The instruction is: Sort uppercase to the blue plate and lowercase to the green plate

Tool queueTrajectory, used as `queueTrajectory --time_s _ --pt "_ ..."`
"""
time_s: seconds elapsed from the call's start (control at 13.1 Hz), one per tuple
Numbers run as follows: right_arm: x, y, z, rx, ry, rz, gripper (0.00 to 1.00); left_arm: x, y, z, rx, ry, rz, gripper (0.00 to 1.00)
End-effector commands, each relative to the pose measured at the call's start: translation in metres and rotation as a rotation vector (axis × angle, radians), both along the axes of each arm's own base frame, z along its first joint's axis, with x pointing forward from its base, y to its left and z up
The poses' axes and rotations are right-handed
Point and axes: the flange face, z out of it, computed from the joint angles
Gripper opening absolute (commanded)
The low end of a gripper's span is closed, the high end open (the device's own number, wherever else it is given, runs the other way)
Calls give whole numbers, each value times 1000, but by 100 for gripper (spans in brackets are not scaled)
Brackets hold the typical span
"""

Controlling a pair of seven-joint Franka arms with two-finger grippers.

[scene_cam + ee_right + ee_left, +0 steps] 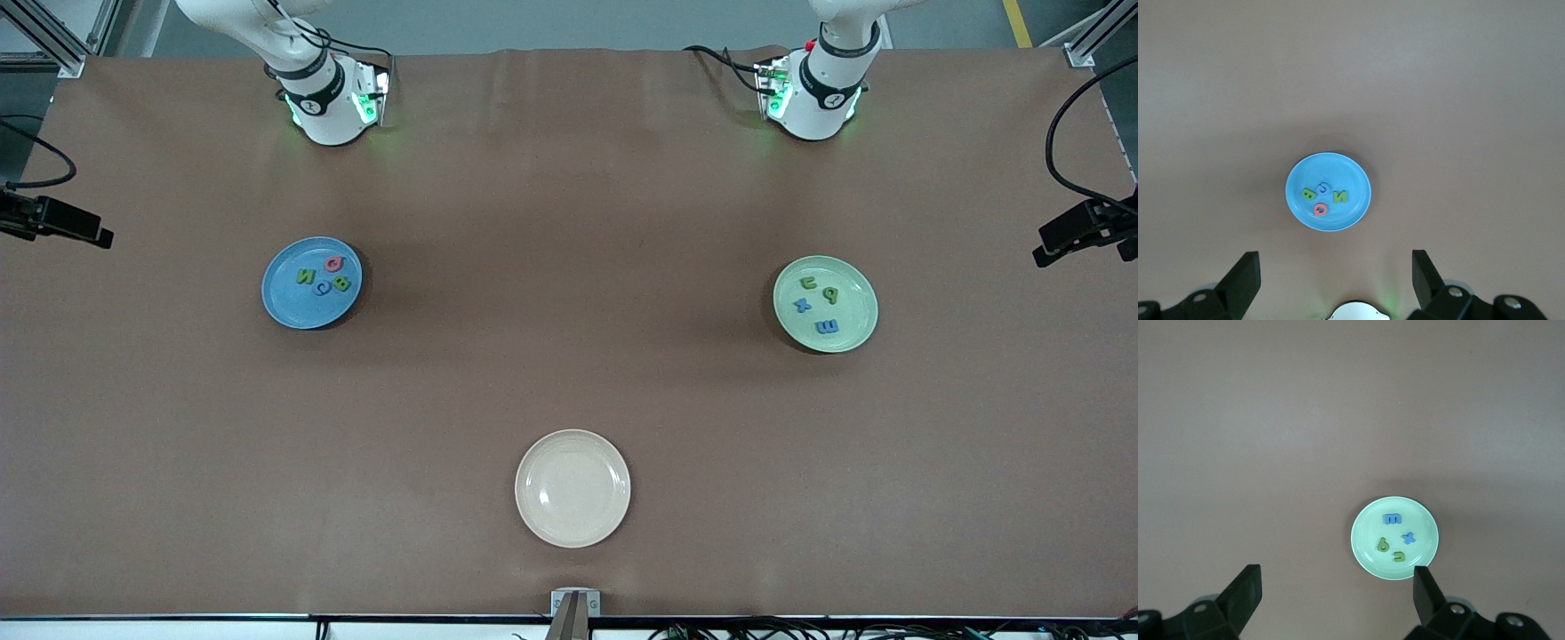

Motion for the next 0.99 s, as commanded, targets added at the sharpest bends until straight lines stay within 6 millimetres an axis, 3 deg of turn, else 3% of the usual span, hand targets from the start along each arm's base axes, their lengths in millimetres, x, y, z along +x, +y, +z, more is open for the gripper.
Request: queueTrajectory --time_s 0.0,0.23,0.61,0.91 --pt "-22 6 7 4 -38 21 100 -10 -6 9 -12 11 -17 100" --pt "-42 8 3 6 -75 24 100 -11 -10 11 -10 7 -17 100" --pt "-46 20 6 -6 -76 47 100 -10 -8 10 -10 7 -13 100" --pt "-47 15 8 -6 -80 38 100 -10 -9 13 -11 1 -14 100"
